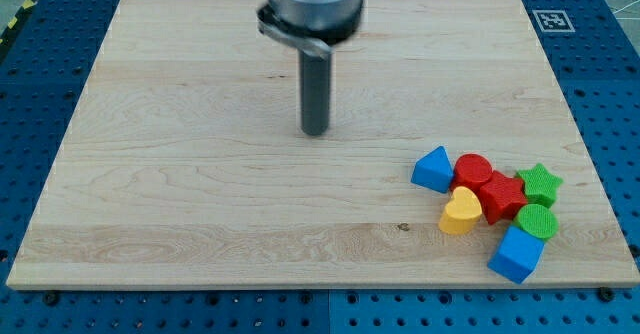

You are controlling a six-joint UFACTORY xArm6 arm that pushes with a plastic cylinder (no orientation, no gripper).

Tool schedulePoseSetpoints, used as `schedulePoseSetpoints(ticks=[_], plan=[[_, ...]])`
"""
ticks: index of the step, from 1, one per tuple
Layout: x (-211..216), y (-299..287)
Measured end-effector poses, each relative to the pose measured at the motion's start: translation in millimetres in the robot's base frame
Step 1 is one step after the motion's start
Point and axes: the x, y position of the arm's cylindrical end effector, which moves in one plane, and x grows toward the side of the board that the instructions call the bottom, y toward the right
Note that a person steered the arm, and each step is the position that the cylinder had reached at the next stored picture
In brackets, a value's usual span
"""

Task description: Push the yellow hexagon towards the blue triangle

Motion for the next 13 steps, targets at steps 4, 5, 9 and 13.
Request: schedulePoseSetpoints(ticks=[4, 5, 9, 13], plan=[[-158, -4], [-137, -4], [-78, 70], [-94, 73]])
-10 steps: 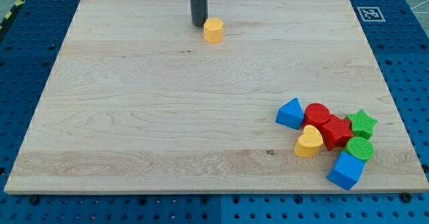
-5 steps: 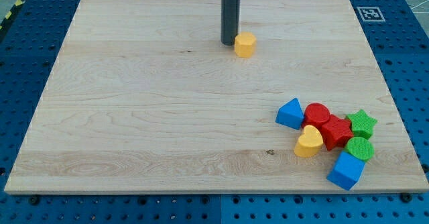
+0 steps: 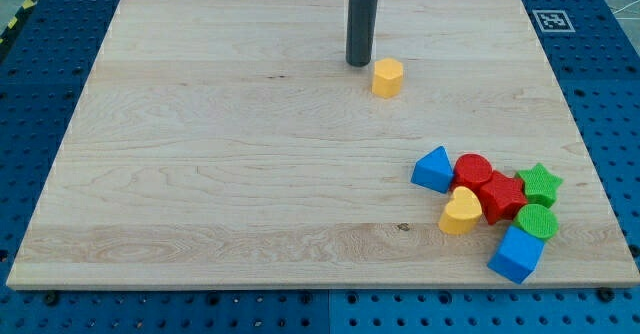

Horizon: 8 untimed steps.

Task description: Push the yellow hexagon towards the blue triangle

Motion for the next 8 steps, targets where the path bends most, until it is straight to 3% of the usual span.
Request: schedulePoseSetpoints(ticks=[4, 6, 8], plan=[[38, 76], [-2, 41], [56, 2]])
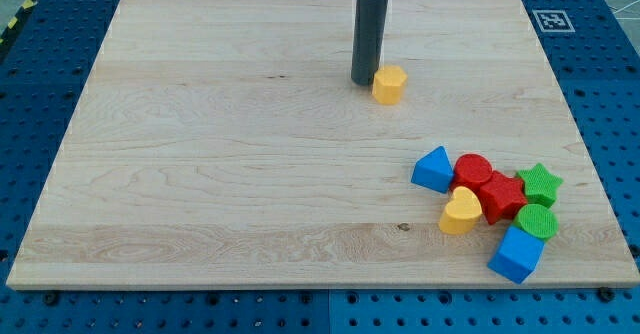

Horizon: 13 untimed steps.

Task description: Push the yellow hexagon towards the blue triangle

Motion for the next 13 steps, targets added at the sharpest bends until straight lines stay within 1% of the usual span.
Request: schedulePoseSetpoints(ticks=[2, 3, 4, 5, 6, 7, 9, 10, 12, 13], plan=[[61, 19], [64, -1], [50, -45], [-13, -26], [-43, 19], [-43, 19], [-4, 50], [4, 51], [54, 51], [62, 51]])
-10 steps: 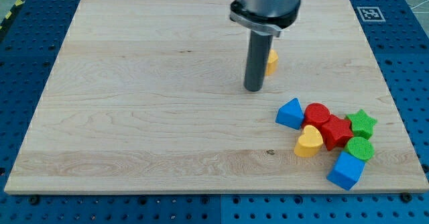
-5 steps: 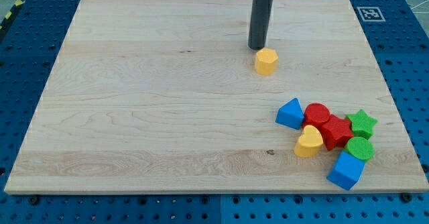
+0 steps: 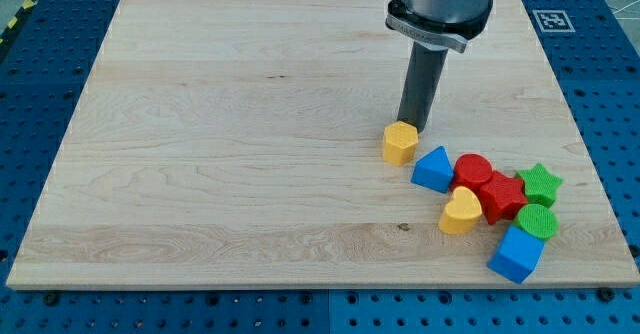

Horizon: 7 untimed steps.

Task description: Push the yellow hexagon towards the blue triangle

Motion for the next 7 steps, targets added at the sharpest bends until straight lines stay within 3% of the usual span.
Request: schedulePoseSetpoints(ticks=[3, 4, 7], plan=[[-22, -32], [-8, -32], [26, 48]])
